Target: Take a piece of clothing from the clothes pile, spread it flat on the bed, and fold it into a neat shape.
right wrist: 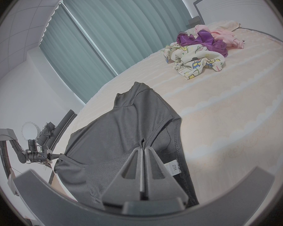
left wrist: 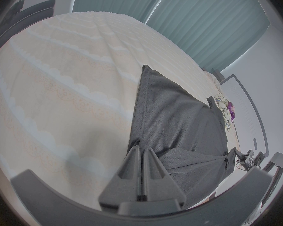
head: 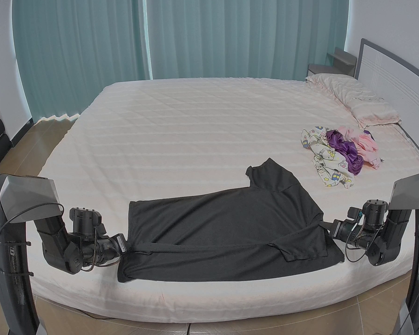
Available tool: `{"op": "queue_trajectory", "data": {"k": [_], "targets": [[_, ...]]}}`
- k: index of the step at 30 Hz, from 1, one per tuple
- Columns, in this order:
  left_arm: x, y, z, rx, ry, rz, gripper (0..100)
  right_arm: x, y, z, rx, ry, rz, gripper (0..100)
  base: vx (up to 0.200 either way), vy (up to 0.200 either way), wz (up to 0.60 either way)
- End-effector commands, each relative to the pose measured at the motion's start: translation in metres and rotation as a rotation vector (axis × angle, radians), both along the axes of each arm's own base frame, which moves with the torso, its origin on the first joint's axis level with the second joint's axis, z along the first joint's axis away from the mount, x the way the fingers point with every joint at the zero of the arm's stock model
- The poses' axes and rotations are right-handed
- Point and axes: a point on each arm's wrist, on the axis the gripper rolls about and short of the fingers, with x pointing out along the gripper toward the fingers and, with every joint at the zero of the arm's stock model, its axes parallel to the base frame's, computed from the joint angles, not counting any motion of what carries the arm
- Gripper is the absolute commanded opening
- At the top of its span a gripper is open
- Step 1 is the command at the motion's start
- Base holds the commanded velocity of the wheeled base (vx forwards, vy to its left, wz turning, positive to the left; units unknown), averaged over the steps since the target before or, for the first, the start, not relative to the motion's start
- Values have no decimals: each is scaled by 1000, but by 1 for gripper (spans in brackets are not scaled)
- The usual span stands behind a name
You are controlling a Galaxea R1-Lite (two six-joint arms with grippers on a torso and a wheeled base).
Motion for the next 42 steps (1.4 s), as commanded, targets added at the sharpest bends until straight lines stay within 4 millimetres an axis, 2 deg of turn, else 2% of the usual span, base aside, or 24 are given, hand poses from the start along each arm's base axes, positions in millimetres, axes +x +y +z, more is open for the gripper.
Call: {"op": "queue_trajectory", "data": {"k": [1,13,22,23,24,31,36,42], "targets": [[1,0,1,0,-3,2,0,0,0,-1,2,0,0,0,0,0,0],[5,0,2,-36,-3,37,0,8,2,-5,20,-21,-32,0,0,0,0],[5,-1,1,-32,3,39,0,6,4,-17,21,12,-32,0,0,0,0],[5,-1,1,-32,1,39,100,6,4,-18,21,10,-32,0,0,0,0],[5,-1,1,-32,1,39,100,6,4,-18,21,12,-32,100,0,0,0],[5,0,6,-30,-15,37,100,6,2,-10,49,-2,-58,100,0,0,0],[6,10,38,-35,-100,56,100,3,-3,22,78,-52,-204,100,0,0,0],[9,11,41,-50,-103,79,100,-11,-4,27,157,-6,-258,100,0,0,0]]}}
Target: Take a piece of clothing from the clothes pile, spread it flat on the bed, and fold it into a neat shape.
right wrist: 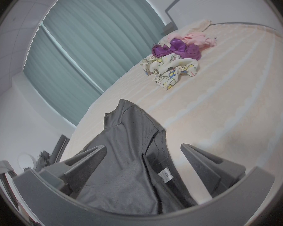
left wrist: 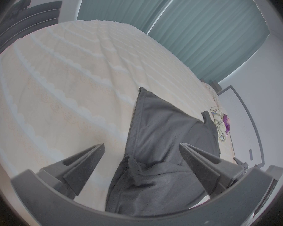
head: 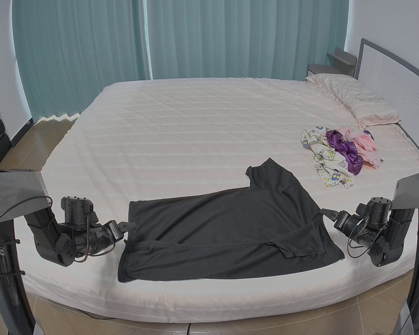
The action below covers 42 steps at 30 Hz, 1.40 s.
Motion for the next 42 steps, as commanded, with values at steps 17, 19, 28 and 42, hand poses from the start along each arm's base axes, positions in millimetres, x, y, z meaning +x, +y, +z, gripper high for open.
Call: {"op": "queue_trajectory", "data": {"k": [17,19,28,42], "targets": [[8,17,12,-90,-30,115,100,-9,0,9,126,20,-118,100,165,0,0],[9,18,11,-93,-31,120,100,-10,0,9,126,22,-118,100,100,0,0],[9,16,11,-121,-25,133,100,-11,0,10,126,20,-118,100,0,-89,0],[11,11,13,-122,-40,126,100,-11,0,6,124,34,-120,100,0,-157,0]]}}
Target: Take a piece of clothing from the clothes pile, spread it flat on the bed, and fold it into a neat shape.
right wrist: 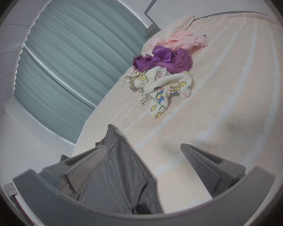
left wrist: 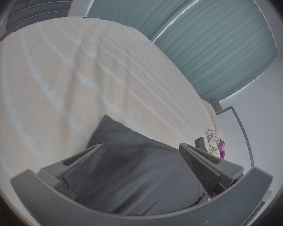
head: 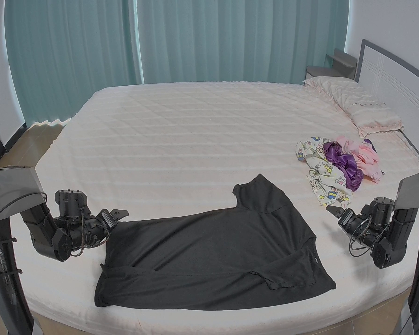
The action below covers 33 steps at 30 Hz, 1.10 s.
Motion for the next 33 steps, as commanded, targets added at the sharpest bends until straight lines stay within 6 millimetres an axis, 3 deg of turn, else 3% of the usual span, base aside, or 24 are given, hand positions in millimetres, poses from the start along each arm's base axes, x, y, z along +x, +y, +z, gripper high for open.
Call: {"op": "queue_trajectory", "data": {"k": [1,6,12,16,22,33], "targets": [[2,0,2,2,-18,2,100,0,1,-3,0,9,3,100,0,0,0],[4,7,4,-1,-29,26,100,-1,2,-3,0,10,7,100,0,0,0],[4,8,9,-1,-45,31,100,-2,5,-4,-2,14,16,100,200,0,0],[3,12,17,10,-67,49,100,-2,5,-4,-2,17,18,100,0,0,0],[-1,35,28,75,-72,88,100,-4,6,-7,-6,13,22,100,0,0,0],[-9,44,-12,179,86,-10,100,-5,12,-12,-8,18,40,100,0,0,0]]}}
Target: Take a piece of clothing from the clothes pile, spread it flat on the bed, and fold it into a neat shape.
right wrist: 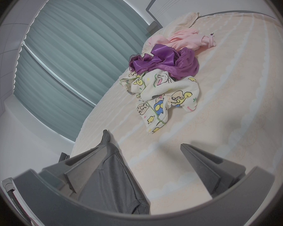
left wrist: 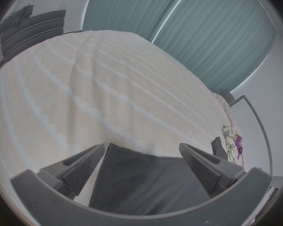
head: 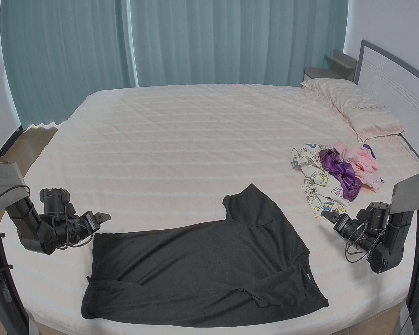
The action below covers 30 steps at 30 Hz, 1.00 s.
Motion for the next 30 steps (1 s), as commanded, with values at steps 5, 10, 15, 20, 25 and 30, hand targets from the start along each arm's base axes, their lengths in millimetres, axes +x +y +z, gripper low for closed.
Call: {"op": "queue_trajectory", "data": {"k": [5,10,15,20,25,30], "targets": [[2,2,-27,-17,67,-20,100,-1,2,-3,1,9,5,100,0,0,0],[3,2,-33,9,79,-28,100,-1,4,-6,1,16,13,100,0,0,0],[4,1,-33,23,75,-31,100,-1,6,-7,1,18,19,100,0,0,0],[7,2,-39,19,83,-32,0,-1,10,-6,-1,16,30,100,0,0,0],[13,6,-37,15,64,-14,0,5,21,-1,-34,-19,80,100,0,0,0],[12,10,-37,14,64,-1,0,40,43,10,-61,-60,149,100,0,0,0]]}}
